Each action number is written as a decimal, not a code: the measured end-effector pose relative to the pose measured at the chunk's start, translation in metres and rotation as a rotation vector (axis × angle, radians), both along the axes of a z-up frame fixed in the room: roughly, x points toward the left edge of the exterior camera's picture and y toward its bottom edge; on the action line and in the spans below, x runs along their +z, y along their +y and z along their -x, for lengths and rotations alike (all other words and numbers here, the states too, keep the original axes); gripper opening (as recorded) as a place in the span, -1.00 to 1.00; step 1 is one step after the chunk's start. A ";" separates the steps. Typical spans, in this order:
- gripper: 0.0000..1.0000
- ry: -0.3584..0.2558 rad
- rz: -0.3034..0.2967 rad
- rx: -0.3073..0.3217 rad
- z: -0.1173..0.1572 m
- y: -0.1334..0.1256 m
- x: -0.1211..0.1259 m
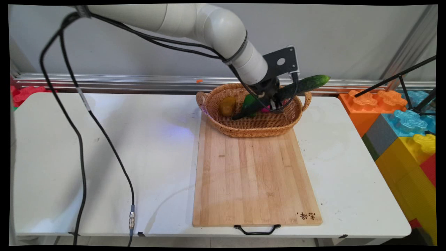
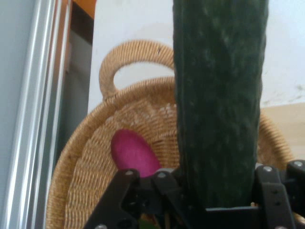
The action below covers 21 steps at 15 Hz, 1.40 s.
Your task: Place the picked object on the cutting board
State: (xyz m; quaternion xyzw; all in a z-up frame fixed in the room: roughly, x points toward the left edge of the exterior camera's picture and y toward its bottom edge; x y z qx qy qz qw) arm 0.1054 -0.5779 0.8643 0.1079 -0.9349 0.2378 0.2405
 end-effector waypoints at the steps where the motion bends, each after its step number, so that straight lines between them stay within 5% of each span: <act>1: -1.00 -0.008 0.012 -0.012 0.006 0.008 0.008; 7: -1.00 -0.030 0.058 -0.071 0.037 0.044 0.036; 11: -1.00 -0.051 0.011 -0.049 0.049 0.075 0.041; 16: -1.00 -0.103 -0.070 0.002 0.048 0.106 0.021; 21: -1.00 -0.166 -0.112 0.038 0.034 0.100 -0.017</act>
